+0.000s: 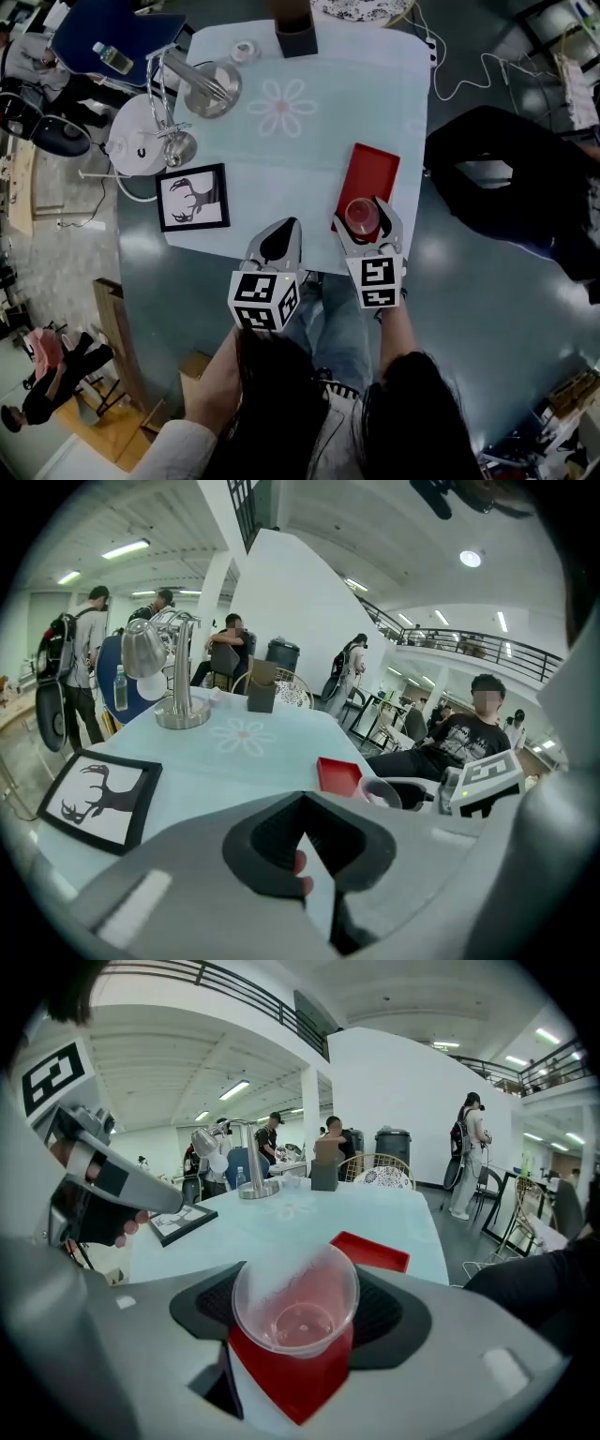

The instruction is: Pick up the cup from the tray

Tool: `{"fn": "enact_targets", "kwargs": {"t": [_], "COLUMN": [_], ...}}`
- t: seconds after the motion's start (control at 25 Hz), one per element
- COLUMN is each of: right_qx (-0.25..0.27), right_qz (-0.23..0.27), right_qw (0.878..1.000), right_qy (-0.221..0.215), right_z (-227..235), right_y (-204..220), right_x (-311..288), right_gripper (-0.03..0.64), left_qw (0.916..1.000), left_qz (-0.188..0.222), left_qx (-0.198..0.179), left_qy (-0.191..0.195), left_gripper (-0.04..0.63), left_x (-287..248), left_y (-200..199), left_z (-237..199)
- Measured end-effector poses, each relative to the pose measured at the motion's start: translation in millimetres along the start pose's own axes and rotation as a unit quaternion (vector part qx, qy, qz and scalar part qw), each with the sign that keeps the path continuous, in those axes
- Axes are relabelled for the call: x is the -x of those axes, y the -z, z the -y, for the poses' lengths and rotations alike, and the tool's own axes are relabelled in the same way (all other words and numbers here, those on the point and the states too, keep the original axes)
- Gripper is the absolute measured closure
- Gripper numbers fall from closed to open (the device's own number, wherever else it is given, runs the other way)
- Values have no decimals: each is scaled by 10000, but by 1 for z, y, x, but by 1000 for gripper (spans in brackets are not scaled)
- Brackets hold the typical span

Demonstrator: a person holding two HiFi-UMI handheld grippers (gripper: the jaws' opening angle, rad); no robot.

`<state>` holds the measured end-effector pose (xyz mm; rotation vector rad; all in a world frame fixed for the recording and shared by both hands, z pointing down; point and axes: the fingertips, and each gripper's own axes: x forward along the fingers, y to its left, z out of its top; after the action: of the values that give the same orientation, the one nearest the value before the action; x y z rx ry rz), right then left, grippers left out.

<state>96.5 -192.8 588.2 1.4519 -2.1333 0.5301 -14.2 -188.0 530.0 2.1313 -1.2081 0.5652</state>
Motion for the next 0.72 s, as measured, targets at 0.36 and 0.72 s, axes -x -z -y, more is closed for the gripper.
{"fn": "enact_targets", "kwargs": {"t": [0.36, 0.72], "right_qx": [-49, 81], "right_qz": [272, 358], "right_qw": [9996, 9989], "right_qy": [-32, -299], "right_z": [-20, -55], "right_y": [-30, -50], "right_x": [16, 4], "right_gripper": [272, 273], "left_qw": [9999, 9991], "left_qz": [78, 170], "left_qx": [121, -297], "left_qy": [15, -248], "left_gripper": [595, 595], "left_x": [7, 24], "left_y": [-1, 1], "left_z": [1, -20]}}
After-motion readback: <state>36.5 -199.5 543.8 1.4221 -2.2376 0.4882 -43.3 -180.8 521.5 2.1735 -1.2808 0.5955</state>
